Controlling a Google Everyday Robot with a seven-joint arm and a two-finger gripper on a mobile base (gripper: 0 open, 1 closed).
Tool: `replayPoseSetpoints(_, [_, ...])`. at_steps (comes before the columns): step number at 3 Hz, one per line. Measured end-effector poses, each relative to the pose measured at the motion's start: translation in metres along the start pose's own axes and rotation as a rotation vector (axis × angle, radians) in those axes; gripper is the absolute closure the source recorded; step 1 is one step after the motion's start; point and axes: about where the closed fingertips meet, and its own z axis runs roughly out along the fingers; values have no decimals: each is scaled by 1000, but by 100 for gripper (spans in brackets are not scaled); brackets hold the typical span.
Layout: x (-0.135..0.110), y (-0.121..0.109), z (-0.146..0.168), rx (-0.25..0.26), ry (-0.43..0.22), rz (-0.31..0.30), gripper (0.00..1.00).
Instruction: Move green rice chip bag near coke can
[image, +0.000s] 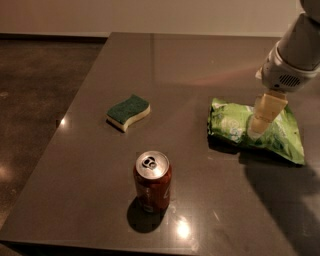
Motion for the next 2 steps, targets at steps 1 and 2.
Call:
replayPoseSetpoints(1, [5, -1, 12, -30, 10, 1, 0])
replayPoseSetpoints(2, [7, 3, 20, -60, 30, -16, 0])
